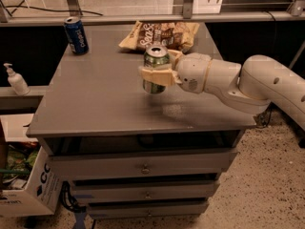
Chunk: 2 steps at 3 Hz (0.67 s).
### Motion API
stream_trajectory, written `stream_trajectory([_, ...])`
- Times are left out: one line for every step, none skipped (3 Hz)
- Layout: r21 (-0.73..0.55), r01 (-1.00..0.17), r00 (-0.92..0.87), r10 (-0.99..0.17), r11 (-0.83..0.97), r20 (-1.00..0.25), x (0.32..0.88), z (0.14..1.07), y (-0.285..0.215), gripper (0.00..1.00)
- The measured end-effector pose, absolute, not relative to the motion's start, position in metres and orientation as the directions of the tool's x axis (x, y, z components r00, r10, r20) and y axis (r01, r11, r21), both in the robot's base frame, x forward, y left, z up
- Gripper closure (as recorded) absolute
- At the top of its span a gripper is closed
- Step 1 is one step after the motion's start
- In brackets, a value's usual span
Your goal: Move green can near brown chip bag
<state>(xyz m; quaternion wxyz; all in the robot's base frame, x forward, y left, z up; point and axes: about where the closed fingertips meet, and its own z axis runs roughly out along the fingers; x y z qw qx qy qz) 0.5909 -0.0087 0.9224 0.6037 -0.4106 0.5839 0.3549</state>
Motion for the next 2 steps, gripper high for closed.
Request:
stream_trajectory([-0.087, -0.899, 0.075, -0.046, 0.429, -0.996, 0.598, 0.925, -0.013, 1.0])
stream_trajectory([-0.168, -0.835, 0.116, -0.131, 0.524, -0.985, 0.651, 0.95, -0.032, 1.0])
